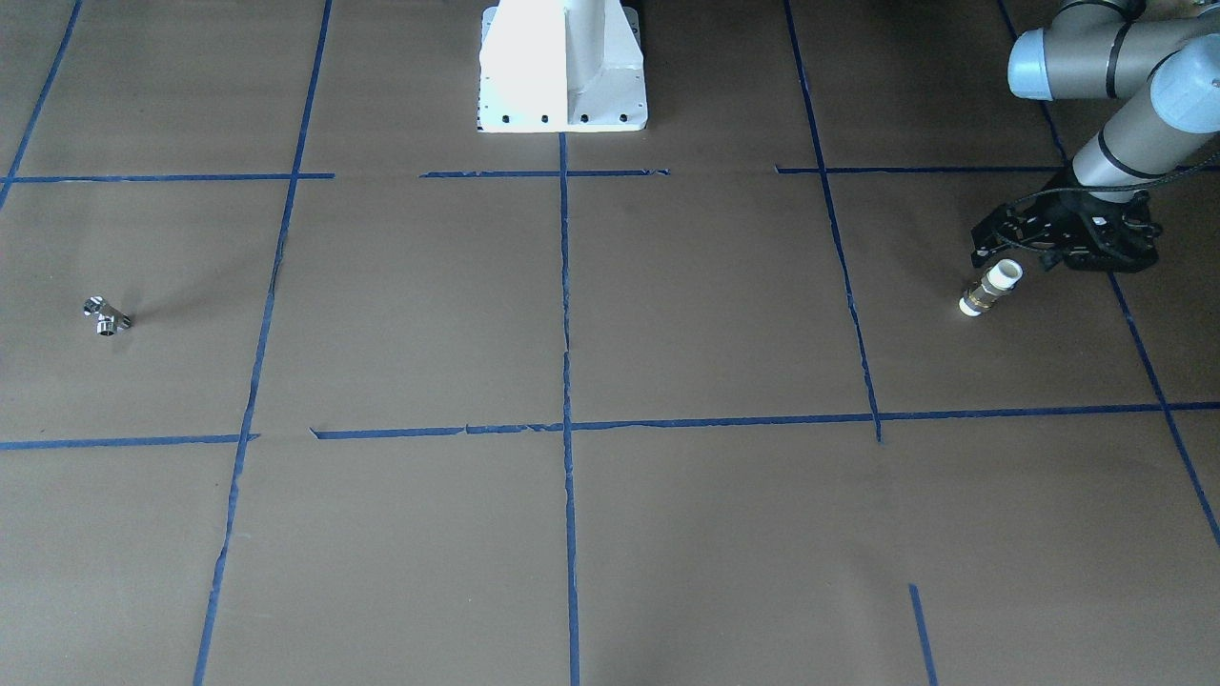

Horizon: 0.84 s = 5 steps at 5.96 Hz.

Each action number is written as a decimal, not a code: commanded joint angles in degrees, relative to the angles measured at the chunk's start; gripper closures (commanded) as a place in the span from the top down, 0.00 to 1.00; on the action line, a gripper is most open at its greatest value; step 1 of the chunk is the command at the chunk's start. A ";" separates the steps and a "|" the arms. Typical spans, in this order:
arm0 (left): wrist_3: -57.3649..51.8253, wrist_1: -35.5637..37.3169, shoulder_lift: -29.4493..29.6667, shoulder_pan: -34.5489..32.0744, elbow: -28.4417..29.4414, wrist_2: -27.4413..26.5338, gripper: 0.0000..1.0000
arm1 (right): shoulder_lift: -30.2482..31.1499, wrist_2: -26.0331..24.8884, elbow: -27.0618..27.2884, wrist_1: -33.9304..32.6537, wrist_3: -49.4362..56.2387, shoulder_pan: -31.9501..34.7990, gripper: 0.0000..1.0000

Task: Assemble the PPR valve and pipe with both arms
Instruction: 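Lower the left gripper onto the white PPR fitting and grasp it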

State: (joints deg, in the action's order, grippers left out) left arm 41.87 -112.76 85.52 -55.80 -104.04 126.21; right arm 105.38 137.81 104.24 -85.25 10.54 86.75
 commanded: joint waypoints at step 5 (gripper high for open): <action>-0.47 -0.09 0.26 0.26 0.15 -0.18 0.74 | 0.00 0.09 0.08 0.09 0.09 0.00 1.00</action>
State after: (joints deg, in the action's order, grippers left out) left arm 41.48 -112.84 85.81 -55.49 -103.84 126.06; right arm 105.38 137.85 104.31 -85.17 10.64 86.75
